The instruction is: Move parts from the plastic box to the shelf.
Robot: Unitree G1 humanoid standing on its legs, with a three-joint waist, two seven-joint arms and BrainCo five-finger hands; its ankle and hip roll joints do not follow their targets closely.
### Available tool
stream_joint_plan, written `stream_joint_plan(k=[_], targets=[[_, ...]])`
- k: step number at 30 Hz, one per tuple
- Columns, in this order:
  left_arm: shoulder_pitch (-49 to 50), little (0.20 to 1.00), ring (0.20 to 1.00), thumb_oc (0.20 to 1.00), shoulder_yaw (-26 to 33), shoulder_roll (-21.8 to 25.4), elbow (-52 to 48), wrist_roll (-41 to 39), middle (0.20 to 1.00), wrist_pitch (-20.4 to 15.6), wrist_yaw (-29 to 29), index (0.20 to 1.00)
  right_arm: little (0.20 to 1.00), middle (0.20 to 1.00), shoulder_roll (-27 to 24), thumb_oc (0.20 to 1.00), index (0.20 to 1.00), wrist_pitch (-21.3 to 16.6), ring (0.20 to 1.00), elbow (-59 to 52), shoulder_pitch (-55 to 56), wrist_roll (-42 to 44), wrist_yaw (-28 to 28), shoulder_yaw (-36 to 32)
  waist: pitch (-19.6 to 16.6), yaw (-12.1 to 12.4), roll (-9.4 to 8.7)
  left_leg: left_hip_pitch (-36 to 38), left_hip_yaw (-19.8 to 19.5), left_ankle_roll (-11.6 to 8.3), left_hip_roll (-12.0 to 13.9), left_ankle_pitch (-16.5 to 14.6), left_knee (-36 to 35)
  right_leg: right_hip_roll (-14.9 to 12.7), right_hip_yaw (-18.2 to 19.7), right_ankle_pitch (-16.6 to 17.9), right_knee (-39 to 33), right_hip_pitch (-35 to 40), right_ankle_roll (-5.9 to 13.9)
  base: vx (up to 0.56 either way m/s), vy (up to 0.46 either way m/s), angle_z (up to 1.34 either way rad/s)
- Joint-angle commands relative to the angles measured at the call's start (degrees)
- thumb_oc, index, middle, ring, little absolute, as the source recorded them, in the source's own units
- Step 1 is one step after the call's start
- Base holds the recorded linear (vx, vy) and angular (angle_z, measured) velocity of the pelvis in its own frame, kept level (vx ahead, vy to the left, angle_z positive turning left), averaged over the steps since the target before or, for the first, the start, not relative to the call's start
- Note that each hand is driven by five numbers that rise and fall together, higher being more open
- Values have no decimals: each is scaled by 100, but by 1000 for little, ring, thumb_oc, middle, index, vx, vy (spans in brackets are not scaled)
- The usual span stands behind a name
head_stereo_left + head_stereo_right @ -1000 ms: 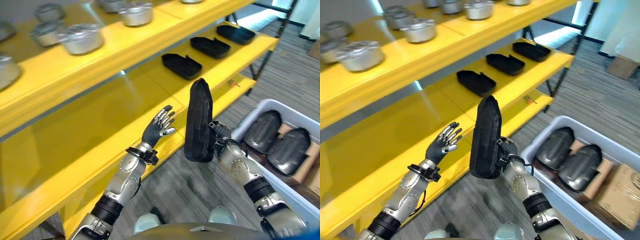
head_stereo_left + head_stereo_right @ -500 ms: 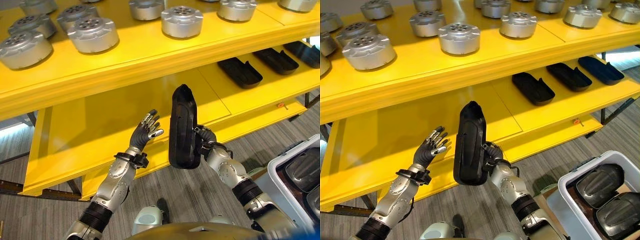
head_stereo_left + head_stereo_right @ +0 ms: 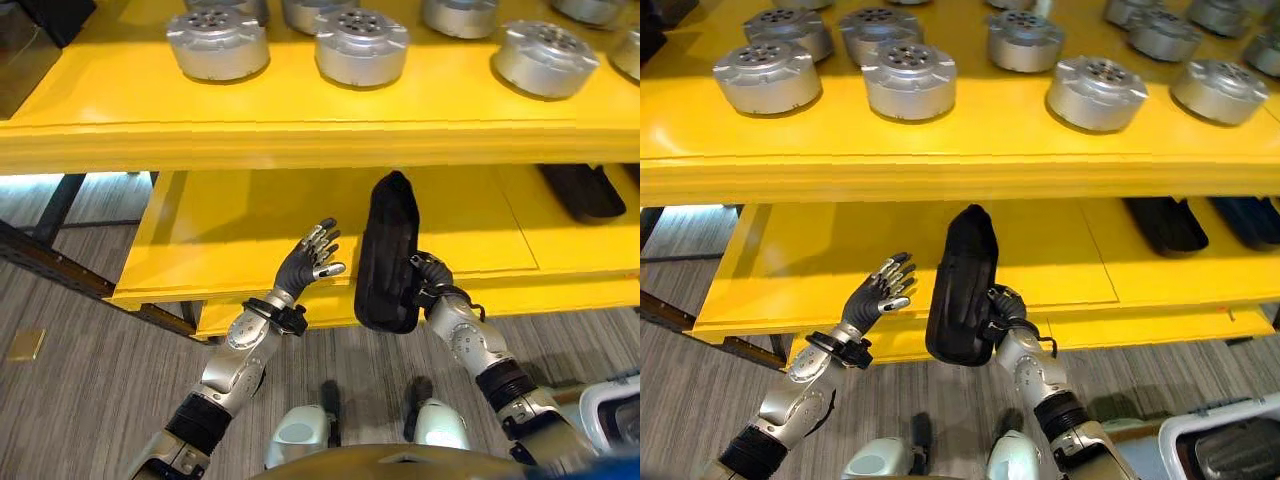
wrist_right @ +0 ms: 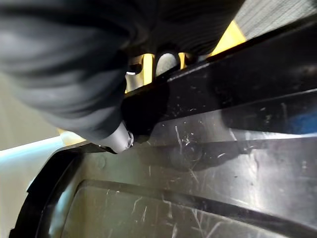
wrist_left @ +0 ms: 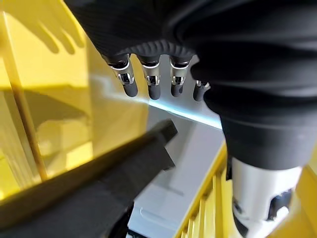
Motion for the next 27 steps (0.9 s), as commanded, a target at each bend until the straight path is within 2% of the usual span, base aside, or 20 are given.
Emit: stream_joint_plan(k=[1,3,5,9,11,15,19,27], targets=[[-124,1000,1000,1000,-131,70,-451,203,1000,-25,-271,1000,200,200,-18,200,200,-237,200,172,-593,215,171,-448,-155,45,-108,210,1040,-195,365,-638,554,-33,183,335,249,281,100,65,-354,55],[-67,1000,1000,1000,-107,77,-469,210,1000,-8,-295,1000,200,200,-53,200,200,-207,200,202,-597,189,215,-457,-166,71,-110,189,1006,-228,415,-645,629,17,161,233,217,348,71,69,-337,67],[117,1000,1000,1000,62,82,-549,115,1000,-26,-192,1000,200,200,-72,200,200,18,200,235,-773,5,228,-327,-194,144,-104,277,1180,-367,621,-572,602,165,-159,-108,262,455,-1,37,-367,19],[230,1000,1000,1000,202,-29,-520,47,1000,-57,-127,1000,200,200,-134,200,200,211,200,331,-961,-218,160,-152,-235,146,-81,335,1287,-502,850,-397,496,412,-400,-636,417,592,-122,41,-244,-9],[312,1000,1000,1000,234,-128,-582,-7,1000,-25,-118,1000,200,200,-303,200,200,383,200,625,-1183,-442,178,-126,-303,132,-58,365,1329,-683,1091,-238,439,643,-525,-968,485,775,-386,107,-272,-8],[339,1000,1000,1000,243,-156,-616,-26,1000,30,-103,1000,200,200,-483,200,200,485,200,1120,-1549,-810,257,-159,-322,152,-25,322,1268,-829,1286,-149,473,766,-563,-1106,494,866,-549,55,-121,-6],[217,1000,1000,1000,175,-129,-566,-27,1000,139,-142,1000,200,200,-652,200,200,572,200,1594,-1965,-1169,345,-163,-285,129,40,285,1269,-920,1400,-87,490,767,-563,-1130,513,854,-596,7,-39,-3],[-31,1000,1000,1000,-43,46,-566,71,1000,325,-158,1000,200,200,-711,200,200,440,200,1886,-2190,-1753,433,-127,-184,88,170,262,1345,-833,1306,-182,572,639,-609,-1181,857,643,-522,-10,-108,1]])
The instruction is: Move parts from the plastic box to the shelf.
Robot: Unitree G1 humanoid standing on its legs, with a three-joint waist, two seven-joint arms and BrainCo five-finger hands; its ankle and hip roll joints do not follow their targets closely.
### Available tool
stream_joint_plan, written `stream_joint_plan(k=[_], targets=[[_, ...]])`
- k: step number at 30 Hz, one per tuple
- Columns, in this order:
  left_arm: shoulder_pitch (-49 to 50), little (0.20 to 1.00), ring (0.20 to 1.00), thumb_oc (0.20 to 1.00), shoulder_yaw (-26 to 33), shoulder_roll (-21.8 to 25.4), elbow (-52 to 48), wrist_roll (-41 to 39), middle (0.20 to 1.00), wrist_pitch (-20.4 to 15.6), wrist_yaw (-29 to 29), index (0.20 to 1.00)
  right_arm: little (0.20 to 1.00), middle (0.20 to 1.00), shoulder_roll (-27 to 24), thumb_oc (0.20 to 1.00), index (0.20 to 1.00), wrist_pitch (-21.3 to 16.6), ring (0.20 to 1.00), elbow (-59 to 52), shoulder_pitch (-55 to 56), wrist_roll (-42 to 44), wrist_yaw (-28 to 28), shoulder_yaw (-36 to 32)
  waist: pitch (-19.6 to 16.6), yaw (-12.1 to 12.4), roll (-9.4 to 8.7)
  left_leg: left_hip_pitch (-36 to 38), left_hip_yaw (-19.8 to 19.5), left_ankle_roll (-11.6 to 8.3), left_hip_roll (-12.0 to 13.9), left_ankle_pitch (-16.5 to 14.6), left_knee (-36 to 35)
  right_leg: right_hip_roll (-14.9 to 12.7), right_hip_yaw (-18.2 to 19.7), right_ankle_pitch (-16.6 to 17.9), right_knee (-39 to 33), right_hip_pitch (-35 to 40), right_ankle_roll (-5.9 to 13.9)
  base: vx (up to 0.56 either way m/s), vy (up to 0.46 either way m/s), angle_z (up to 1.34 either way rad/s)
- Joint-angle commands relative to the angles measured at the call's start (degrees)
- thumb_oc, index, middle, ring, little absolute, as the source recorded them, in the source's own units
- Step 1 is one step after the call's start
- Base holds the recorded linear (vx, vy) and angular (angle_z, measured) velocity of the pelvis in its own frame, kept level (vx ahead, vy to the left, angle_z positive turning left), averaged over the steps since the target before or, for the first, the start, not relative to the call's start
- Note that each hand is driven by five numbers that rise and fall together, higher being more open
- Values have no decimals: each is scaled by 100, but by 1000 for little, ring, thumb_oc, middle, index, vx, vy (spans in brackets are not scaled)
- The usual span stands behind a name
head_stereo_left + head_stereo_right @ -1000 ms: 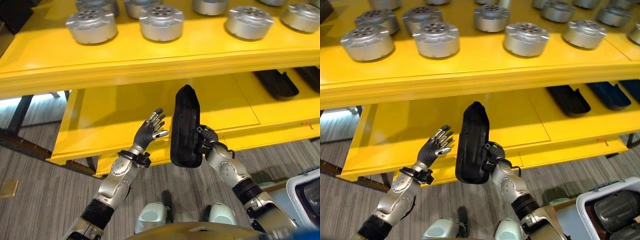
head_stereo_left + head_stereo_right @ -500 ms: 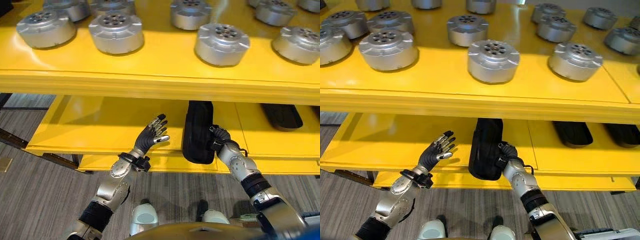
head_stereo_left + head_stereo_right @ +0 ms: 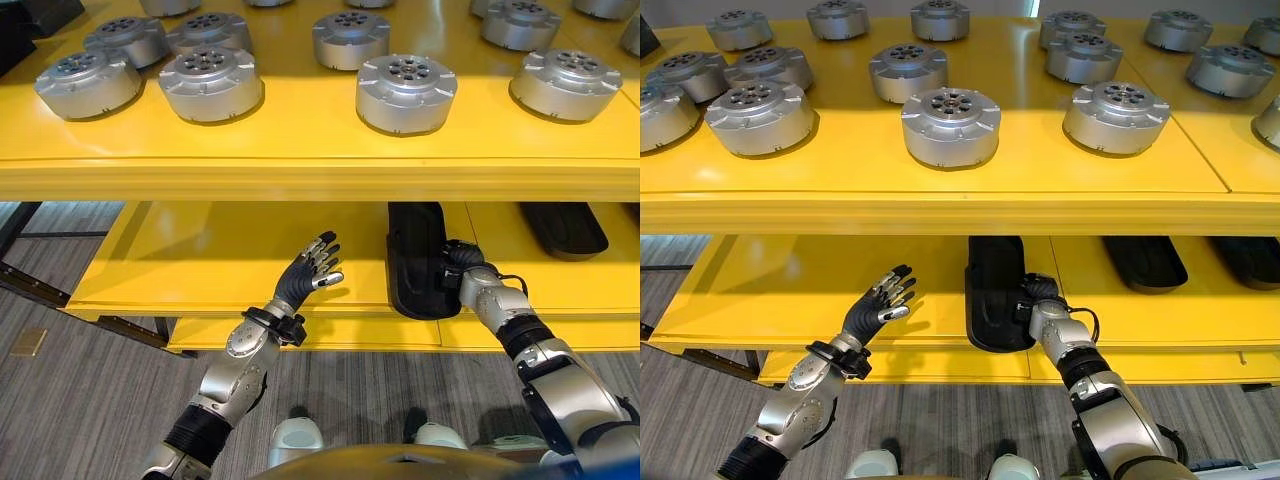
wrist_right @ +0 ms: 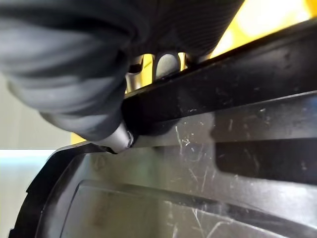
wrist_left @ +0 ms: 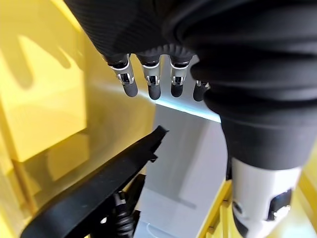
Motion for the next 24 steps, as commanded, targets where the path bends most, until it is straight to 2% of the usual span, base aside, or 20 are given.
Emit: stream_joint_plan(k=[1,2,3,4,5,6,7,8,9,10,11,13,14,19,24], targets=[[-291,1000,1000,1000,-174,204,-526,116,1000,-153,14,1000,200,200,6,200,200,-345,200,-81,-753,-284,125,-65,99,96,-113,106,647,118,113,-208,358,-322,-314,-474,794,-70,52,36,-173,2],[-356,1000,1000,1000,-226,243,-499,284,1000,-104,199,1000,200,200,23,200,200,-369,200,-33,-790,-355,110,-24,130,70,-84,128,644,100,82,-359,494,-334,-287,-617,953,-88,75,38,-151,1],[-369,1000,1000,1000,-232,250,-493,327,1000,-79,251,1000,200,200,28,200,200,-376,200,-23,-800,-371,91,-18,139,63,-80,128,660,105,76,-384,529,-339,-292,-636,981,-95,71,11,-211,7],[-457,1000,1000,1000,-281,294,-412,389,1000,-38,329,1000,200,200,49,200,200,-341,200,35,-907,-390,-29,-4,140,-5,-69,147,952,153,93,-527,757,-378,-401,-699,1037,-113,9,-73,-199,6],[-663,1000,1000,1000,-379,298,-427,203,1000,-90,258,1000,200,200,21,200,200,-367,200,90,-1029,-494,-203,19,219,-34,2,-314,1054,-31,383,-224,1694,-311,-488,-859,1099,-80,-200,-71,-174,6],[-675,1000,1000,1000,-389,290,-425,191,1000,-100,267,1000,200,200,17,200,200,-376,200,107,-1044,-494,-214,26,224,-42,18,-361,1054,-63,447,-164,1746,-298,-496,-883,1111,-77,-222,-33,-46,22],[-723,1000,1000,1000,-409,248,-412,149,1000,-175,321,1000,200,200,7,200,200,-388,200,194,-1113,-483,-262,50,238,-67,75,-431,1073,-154,656,114,1731,-291,-488,-971,1204,-79,-273,18,138,40],[-783,1000,1000,1000,-410,164,-354,29,1000,-224,372,1000,200,200,14,200,200,-354,200,307,-1239,-428,-320,72,222,-109,138,-357,1084,-190,822,329,1406,-340,-477,-1058,1387,-153,-287,39,280,47],[-813,1000,1000,1000,-407,107,-305,-58,1000,-240,388,1000,200,200,10,200,200,-330,200,387,-1324,-354,-370,81,202,-121,181,-260,1063,-222,879,504,1065,-417,-460,-1106,1547,-237,-267,56,390,25],[-842,1000,1000,1000,-426,44,-246,-63,1000,-280,334,1000,200,200,-5,200,200,-313,200,453,-1386,-307,-433,69,194,-103,230,-259,894,-309,939,817,829,-474,-409,-1155,1710,-324,-260,58,388,18],[-883,1000,1000,1000,-444,27,-209,-61,1000,-290,234,1000,200,200,-44,200,200,-320,200,510,-1423,-330,-427,29,190,-117,246,-228,896,-293,939,798,707,-566,-402,-1186,1839,-380,-233,72,340,20],[-952,1000,1000,1000,-465,40,-212,-101,1000,-213,117,1000,200,200,-93,200,200,-350,200,692,-1529,-405,-408,-76,204,-129,244,-154,945,-216,864,524,556,-708,-401,-1200,2035,-455,-163,118,235,33],[-1079,1000,1000,1000,-521,64,-120,-292,1000,-187,131,1000,200,200,-110,200,200,-331,200,770,-1487,150,-447,-141,191,-166,201,26,1079,-146,693,168,446,-871,-447,-1100,2053,-417,-32,171,185,35],[-1084,1000,1000,1000,-595,62,-218,-339,1000,-170,187,1000,200,200,10,200,200,-484,200,764,-1271,178,-640,-223,203,-176,170,119,1029,-57,518,17,455,-849,-344,-965,1873,-287,35,140,81,13],[-966,1000,1000,1000,-514,54,-314,-410,1000,-139,224,1000,200,200,-39,200,200,-413,200,597,-1138,72,-715,-320,239,-184,135,109,944,-31,447,-10,447,-771,-224,-927,1782,-278,60,95,26,8]])
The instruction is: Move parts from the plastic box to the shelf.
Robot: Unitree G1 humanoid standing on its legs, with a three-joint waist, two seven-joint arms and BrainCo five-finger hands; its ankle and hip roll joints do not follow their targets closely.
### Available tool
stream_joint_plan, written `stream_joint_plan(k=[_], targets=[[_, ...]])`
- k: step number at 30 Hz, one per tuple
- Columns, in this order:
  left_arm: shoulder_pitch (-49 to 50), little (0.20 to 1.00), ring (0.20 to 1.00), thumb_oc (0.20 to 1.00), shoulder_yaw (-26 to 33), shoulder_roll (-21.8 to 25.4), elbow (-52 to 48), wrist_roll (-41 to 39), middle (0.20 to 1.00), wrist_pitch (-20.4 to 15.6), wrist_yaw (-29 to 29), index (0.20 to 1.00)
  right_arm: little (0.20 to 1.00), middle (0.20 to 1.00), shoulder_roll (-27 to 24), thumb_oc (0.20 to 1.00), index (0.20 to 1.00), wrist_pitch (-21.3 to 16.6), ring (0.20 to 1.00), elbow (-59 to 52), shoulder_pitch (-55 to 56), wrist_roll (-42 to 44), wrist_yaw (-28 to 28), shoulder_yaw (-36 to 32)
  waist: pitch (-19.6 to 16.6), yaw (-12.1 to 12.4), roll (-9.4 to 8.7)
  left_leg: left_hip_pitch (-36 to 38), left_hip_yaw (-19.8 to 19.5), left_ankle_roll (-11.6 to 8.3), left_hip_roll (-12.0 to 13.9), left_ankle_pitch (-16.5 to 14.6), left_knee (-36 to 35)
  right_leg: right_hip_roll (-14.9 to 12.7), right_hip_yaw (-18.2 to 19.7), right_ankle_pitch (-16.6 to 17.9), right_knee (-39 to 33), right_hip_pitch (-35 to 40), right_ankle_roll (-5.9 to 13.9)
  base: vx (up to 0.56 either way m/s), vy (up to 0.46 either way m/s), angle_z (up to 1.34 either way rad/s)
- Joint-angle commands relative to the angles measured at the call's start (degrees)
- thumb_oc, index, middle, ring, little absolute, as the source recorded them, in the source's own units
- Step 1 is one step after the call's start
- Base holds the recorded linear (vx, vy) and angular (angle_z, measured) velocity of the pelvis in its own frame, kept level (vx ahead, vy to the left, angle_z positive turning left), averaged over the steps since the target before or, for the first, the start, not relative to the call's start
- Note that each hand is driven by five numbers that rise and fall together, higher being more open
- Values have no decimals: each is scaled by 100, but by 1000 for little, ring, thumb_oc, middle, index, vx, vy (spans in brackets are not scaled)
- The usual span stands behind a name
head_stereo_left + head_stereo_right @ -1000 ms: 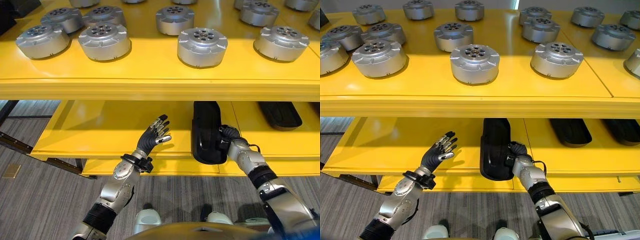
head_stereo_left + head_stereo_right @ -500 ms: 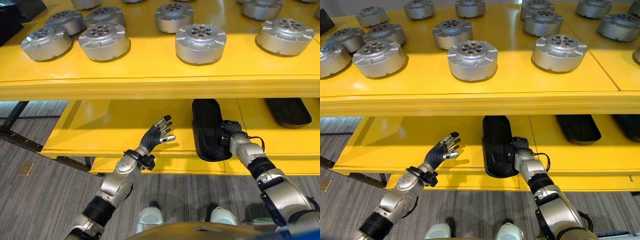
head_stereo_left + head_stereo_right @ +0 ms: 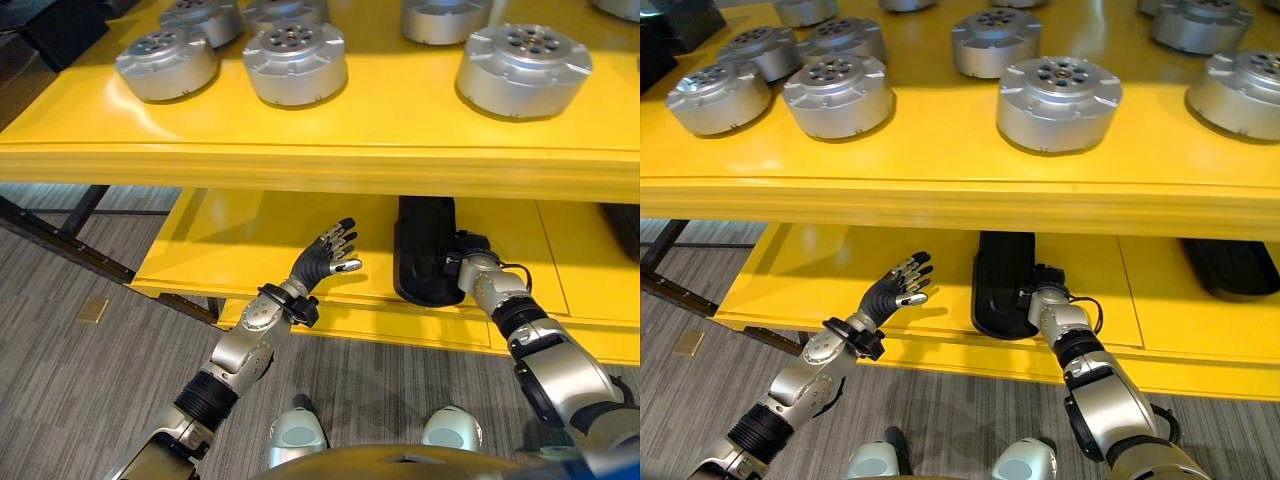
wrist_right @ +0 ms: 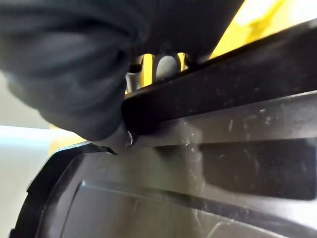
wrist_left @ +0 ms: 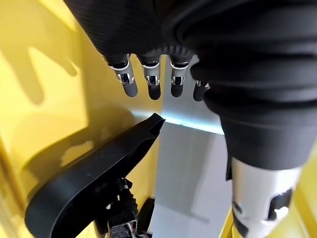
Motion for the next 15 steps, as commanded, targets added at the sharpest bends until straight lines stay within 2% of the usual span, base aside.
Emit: stream_joint_plan(k=[1,15], targets=[[-39,1000,1000,1000,44,-130,-544,-141,1000,-239,-47,1000,200,200,-267,200,200,-330,200,-268,-440,-126,-143,-216,-51,-13,78,184,-100,70,252,-168,34,507,-27,-529,550,-147,-299,52,6,-5],[96,1000,1000,1000,-112,15,-805,-244,1000,-255,-87,1000,200,200,-1004,200,200,-191,200,214,-769,-371,28,-453,282,34,29,-105,-113,22,326,-229,263,587,56,-613,704,-394,-291,9,0,-5]])
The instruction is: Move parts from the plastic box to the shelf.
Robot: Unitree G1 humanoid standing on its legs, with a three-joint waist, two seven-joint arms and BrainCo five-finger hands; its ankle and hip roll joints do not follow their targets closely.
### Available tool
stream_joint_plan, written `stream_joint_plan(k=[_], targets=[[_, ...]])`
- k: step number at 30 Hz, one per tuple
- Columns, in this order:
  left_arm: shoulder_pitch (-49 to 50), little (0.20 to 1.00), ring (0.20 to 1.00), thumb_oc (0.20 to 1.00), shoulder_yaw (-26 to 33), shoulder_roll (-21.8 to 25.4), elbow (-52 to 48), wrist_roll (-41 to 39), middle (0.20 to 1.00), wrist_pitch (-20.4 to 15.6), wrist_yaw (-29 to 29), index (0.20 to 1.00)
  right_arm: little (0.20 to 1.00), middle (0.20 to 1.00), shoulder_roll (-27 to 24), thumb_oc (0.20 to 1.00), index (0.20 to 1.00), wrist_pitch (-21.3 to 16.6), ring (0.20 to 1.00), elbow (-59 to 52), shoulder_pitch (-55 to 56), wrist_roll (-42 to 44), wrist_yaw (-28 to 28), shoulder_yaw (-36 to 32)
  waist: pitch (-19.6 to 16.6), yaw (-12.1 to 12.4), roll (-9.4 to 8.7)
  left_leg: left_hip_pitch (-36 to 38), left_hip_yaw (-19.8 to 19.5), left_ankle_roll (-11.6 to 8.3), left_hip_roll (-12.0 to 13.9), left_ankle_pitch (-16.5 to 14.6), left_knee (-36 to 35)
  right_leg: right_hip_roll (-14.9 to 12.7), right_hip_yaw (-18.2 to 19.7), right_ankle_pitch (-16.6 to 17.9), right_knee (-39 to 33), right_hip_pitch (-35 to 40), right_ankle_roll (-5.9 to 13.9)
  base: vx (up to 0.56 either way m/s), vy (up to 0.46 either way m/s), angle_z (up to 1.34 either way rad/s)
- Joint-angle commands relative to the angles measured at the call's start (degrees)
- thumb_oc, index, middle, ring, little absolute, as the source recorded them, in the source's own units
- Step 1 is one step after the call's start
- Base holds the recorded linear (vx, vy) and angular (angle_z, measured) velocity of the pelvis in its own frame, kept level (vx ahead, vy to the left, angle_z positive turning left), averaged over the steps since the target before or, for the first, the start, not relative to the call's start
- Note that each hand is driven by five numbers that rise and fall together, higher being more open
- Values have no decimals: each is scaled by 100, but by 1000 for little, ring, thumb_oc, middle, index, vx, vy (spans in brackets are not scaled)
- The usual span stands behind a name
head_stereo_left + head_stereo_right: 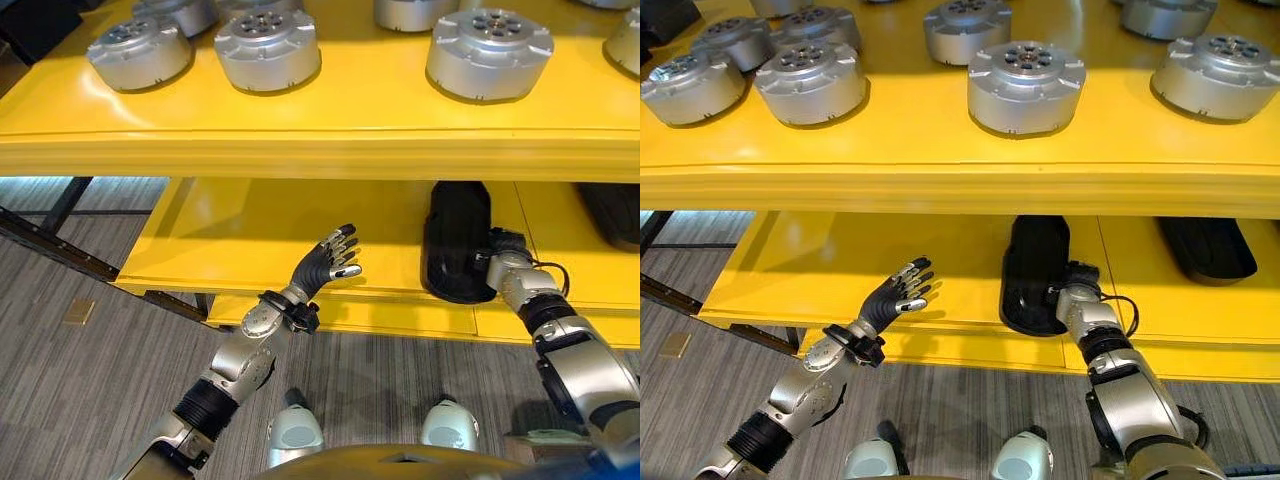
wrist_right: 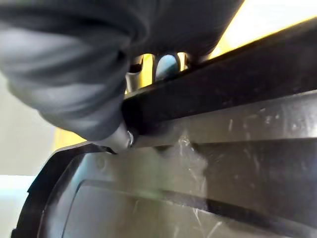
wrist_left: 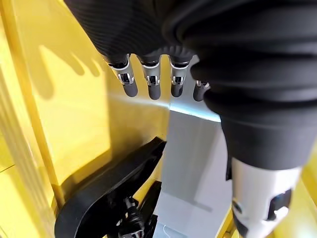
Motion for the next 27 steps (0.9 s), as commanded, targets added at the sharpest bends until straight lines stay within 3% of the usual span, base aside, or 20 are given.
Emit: stream_joint_plan(k=[1,9,17,22,27], targets=[[-100,1000,1000,1000,-121,75,-699,-261,1000,-253,-48,1000,200,200,-219,200,200,-179,200,-70,-784,-300,162,-249,272,166,25,148,-132,95,65,-400,282,326,-34,-589,690,-29,-379,0,0,0],[-409,1000,1000,1000,-470,200,-746,-265,1000,-408,-62,1000,200,200,-689,200,200,-133,200,185,-1281,-130,330,-90,837,188,59,-502,-229,100,71,-478,685,277,90,-684,1173,-655,-333,-131,2,-4],[-822,1000,1000,1000,-830,208,-873,-69,1000,-571,166,1000,200,200,-928,200,200,-359,200,222,-1848,-356,244,261,1425,270,38,-1417,-467,157,69,-630,1364,234,223,-858,1833,-1388,-368,-148,-22,-4],[-898,1000,1000,1000,-877,253,-921,-219,1000,-659,495,1000,200,200,-975,200,200,-349,200,198,-2031,-458,132,392,1445,293,36,-1791,-531,190,68,-733,1635,194,288,-905,2038,-1734,-360,-66,11,-5],[-902,1000,1000,1000,-871,225,-1025,-330,1000,-649,209,1000,200,200,-980,200,200,-236,200,223,-2223,-821,11,462,1445,350,48,-2132,-570,198,114,-805,1845,125,344,-972,2306,-2107,-359,-35,4,-2]])
